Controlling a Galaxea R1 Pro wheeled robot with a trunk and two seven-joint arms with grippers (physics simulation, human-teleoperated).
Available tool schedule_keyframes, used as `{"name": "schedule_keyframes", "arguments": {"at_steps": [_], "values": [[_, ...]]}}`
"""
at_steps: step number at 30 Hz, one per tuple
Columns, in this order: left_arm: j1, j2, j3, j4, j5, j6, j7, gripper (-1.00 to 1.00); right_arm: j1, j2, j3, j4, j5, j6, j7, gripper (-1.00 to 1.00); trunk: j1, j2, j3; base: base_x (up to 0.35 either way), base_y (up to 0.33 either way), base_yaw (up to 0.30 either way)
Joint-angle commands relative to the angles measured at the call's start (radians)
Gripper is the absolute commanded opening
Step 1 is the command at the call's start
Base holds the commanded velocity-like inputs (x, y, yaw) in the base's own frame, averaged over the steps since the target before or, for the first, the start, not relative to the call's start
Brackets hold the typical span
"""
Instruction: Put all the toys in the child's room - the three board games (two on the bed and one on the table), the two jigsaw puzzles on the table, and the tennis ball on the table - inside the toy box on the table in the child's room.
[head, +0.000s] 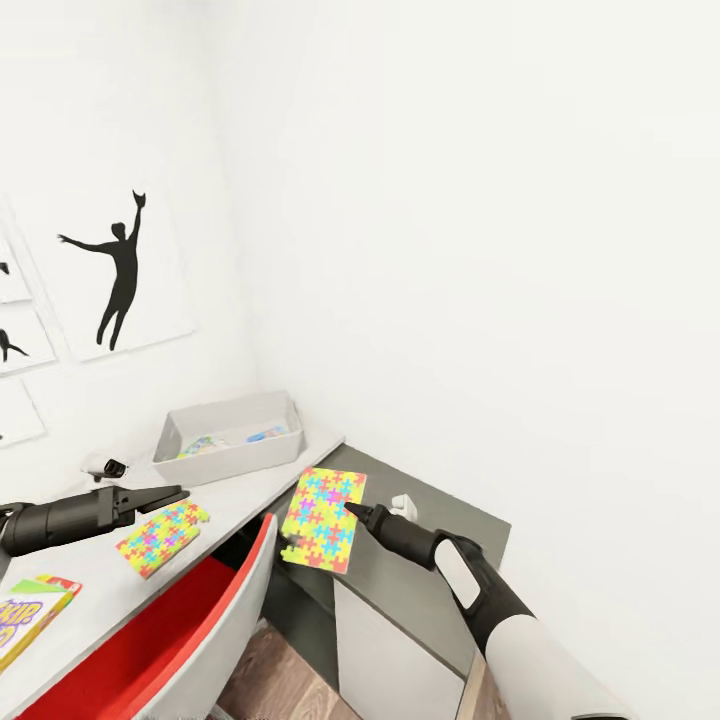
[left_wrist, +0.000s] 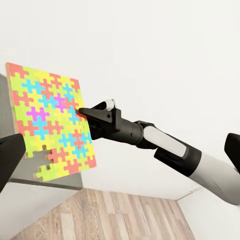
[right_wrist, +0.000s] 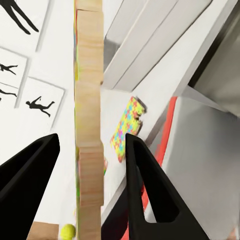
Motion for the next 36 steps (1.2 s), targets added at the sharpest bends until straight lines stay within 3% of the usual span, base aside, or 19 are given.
{"name": "schedule_keyframes", "arguments": {"at_steps": [1,28,36], "values": [[-0.001,0.000,0.000,0.000,-0.001,0.011,-0.004,1.00,0.000,0.000,-0.001,0.000,-0.008,0.008,-0.001,-1.00,0.001,-0.001,-0.001,0.000,0.000,0.263],[-0.001,0.001,0.001,0.000,-0.001,0.011,-0.004,1.00,0.000,-0.003,-0.002,-0.002,-0.008,0.014,0.004,-1.00,0.001,-0.001,0.001,0.000,0.000,0.029],[-0.001,0.001,0.001,0.004,0.000,0.011,-0.004,1.00,-0.003,-0.002,-0.005,-0.005,-0.009,0.057,-0.005,-1.00,0.001,-0.001,0.001,0.000,0.000,0.000]]}}
